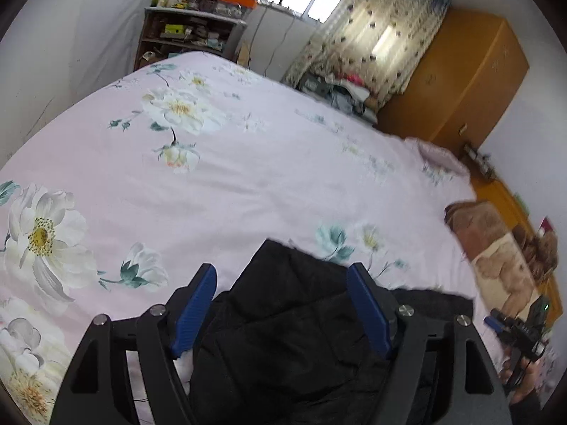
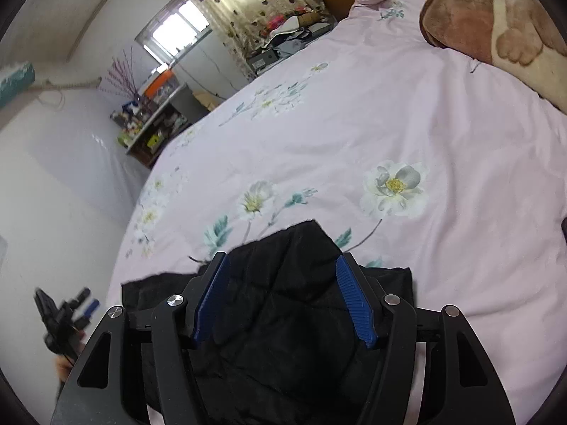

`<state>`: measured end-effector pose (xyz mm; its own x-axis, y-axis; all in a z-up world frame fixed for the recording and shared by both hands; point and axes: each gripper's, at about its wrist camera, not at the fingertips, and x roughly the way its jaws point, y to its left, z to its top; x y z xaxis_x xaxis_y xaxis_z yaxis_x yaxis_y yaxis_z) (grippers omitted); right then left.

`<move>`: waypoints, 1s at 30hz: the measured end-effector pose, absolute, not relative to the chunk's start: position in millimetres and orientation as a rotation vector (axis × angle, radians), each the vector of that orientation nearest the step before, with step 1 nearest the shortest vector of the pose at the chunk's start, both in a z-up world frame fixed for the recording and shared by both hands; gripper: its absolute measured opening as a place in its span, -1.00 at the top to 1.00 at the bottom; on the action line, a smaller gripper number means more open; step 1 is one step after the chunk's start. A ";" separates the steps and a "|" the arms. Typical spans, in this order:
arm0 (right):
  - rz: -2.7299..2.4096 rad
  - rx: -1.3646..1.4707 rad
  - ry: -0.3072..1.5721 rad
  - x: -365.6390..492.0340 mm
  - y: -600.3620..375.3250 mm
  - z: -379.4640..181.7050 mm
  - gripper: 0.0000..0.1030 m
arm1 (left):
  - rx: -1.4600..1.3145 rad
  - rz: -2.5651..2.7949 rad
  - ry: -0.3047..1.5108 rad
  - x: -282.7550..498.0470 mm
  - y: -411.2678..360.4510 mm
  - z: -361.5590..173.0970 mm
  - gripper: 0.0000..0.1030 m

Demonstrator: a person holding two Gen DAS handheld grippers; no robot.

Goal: Fold large clothes

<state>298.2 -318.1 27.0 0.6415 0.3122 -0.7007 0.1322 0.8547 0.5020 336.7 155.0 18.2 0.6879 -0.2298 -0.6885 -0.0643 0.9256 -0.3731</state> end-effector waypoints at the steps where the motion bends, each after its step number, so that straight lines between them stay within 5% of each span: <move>1: 0.103 0.524 0.896 299.8 -316.3 20.7 -0.22 | -0.368 -0.103 0.846 341.1 151.2 9.4 -0.51; 7: 0.133 0.458 1.012 319.2 -310.0 -21.5 -0.22 | -0.265 -0.113 0.991 371.4 130.3 -36.9 -0.49; 10: 0.107 0.444 1.047 329.3 -311.0 -30.9 -0.17 | -0.245 -0.082 0.974 380.0 124.5 -41.7 -0.10; 11: 0.071 0.428 1.062 334.1 -310.4 -33.5 0.00 | -0.237 -0.062 0.966 382.5 123.7 -41.7 -0.03; 12: 0.033 0.402 1.074 337.7 -309.6 -36.1 0.60 | -0.235 -0.046 0.962 384.7 124.0 -44.1 0.08; 13: -0.012 0.365 1.087 341.3 -307.9 -39.0 0.77 | -0.234 -0.030 0.959 388.0 123.3 -48.2 0.12; 22: -0.174 0.272 0.936 325.7 -292.2 -15.0 0.80 | -0.231 0.030 0.960 395.7 125.7 -74.1 0.16; 25: -0.103 0.244 0.854 307.0 -276.1 2.8 0.62 | -0.240 0.046 0.916 385.5 127.1 -57.1 0.16; 30: -0.015 0.148 0.889 304.9 -249.4 -2.7 0.60 | -0.272 0.037 0.719 338.7 119.2 1.8 0.16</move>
